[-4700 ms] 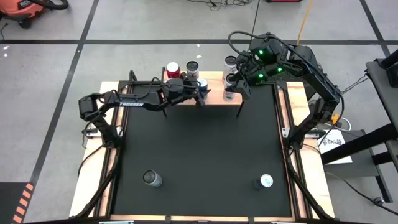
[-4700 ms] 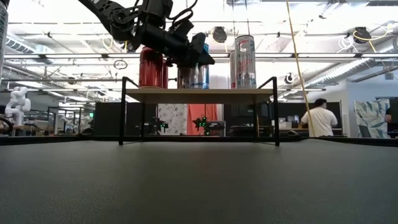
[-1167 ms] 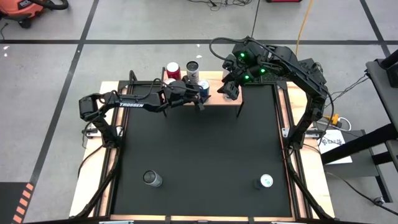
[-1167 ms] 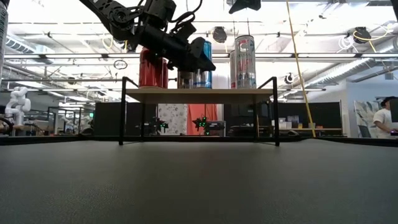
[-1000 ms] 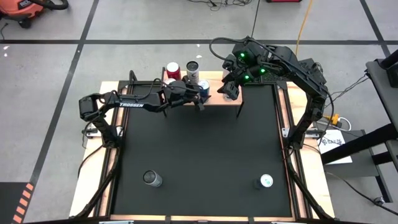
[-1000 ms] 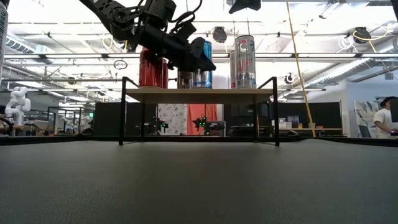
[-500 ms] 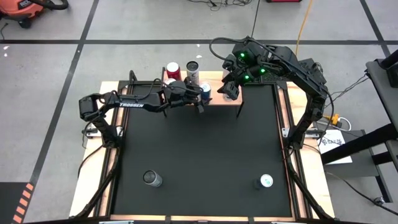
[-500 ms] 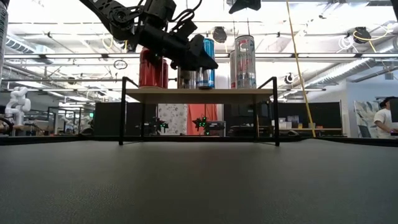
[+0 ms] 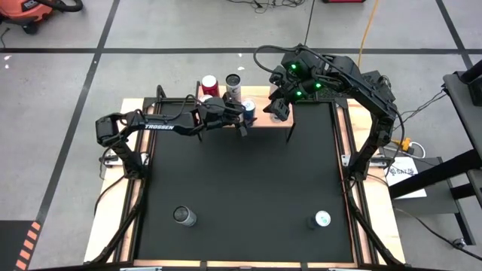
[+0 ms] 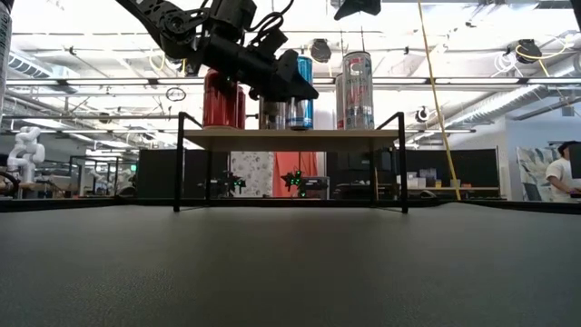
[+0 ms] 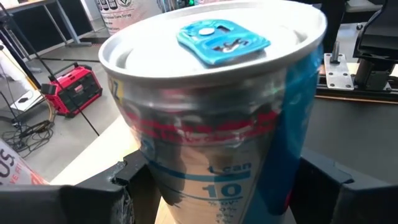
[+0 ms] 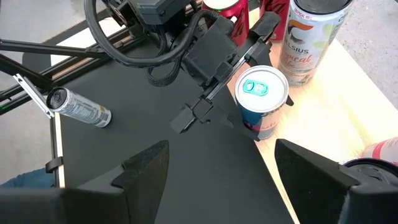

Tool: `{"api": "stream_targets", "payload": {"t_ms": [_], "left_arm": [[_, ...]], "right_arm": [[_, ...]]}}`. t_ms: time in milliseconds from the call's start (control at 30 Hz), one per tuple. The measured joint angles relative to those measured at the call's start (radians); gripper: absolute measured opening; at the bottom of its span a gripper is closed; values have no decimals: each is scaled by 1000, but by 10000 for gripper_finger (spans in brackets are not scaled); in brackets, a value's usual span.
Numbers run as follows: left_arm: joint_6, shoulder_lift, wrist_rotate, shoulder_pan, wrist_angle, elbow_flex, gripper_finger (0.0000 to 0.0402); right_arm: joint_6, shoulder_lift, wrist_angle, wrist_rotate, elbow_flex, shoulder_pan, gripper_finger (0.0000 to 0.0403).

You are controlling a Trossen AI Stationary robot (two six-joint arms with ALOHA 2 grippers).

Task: Place canned beverage on shelf
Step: Put the top blue soda can on the shelf

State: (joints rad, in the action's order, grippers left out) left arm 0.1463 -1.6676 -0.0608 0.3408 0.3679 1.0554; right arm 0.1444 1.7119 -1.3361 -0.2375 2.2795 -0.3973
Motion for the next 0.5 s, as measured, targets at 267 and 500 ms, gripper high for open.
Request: {"api": "stream_targets", "payload": {"t_ms": [267, 500], "left_arm": [[-2, 0, 0, 0, -1, 0, 303], [-7, 0, -26, 1, -15, 0, 372]], "right_arm": [[0, 0, 0, 0, 0, 0, 274], [0, 0, 0, 0, 0, 0, 274]]}}
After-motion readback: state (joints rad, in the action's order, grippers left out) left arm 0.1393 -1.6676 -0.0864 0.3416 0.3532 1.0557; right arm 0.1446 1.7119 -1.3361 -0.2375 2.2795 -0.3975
